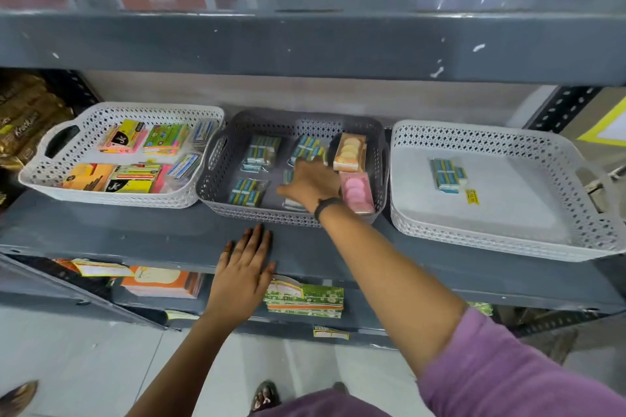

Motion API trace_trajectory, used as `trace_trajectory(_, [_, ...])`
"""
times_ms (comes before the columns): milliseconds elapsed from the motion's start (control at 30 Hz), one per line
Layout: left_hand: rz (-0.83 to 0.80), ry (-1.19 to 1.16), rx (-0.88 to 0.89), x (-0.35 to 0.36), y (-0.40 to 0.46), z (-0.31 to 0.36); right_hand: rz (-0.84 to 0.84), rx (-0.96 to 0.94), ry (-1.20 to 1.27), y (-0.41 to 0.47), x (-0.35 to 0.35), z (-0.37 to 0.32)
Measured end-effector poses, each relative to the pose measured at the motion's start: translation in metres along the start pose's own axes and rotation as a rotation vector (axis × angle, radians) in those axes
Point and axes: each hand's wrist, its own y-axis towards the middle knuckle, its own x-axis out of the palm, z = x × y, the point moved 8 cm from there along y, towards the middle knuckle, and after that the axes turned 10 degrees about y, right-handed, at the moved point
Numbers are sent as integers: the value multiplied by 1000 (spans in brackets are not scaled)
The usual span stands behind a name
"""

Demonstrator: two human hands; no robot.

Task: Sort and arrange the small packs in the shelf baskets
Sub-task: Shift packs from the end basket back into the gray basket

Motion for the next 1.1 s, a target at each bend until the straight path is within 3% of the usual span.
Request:
trace_trajectory(200, [-4, 10, 11, 4, 0, 0, -54, 36, -183, 22, 37, 9])
trace_trajectory(333, [0, 9, 9, 5, 0, 0, -37, 46, -58, 17, 21, 11])
trace_trajectory(400, [4, 11, 6, 6, 0, 0, 156, -39, 65, 8, -17, 15])
trace_trajectory(467, [14, 5, 6, 5, 0, 0, 466, -68, 147, -6, -70, 37])
trace_trajectory(567, [30, -3, 6, 4, 0, 0, 786, 50, 144, -19, -129, 102])
trace_trajectory(633, [35, -2, 1, 5, -1, 0, 732, 230, 116, -10, -142, 158])
trace_trajectory(767, [25, 10, -10, 6, 1, 0, 343, 567, 122, 8, -125, 244])
trace_trajectory(867, [16, 21, -22, 8, 0, -1, 216, 572, 70, 10, -113, 262])
trace_trajectory(1100, [9, 1, -18, 3, -1, 0, 265, 540, 88, -4, -119, 248])
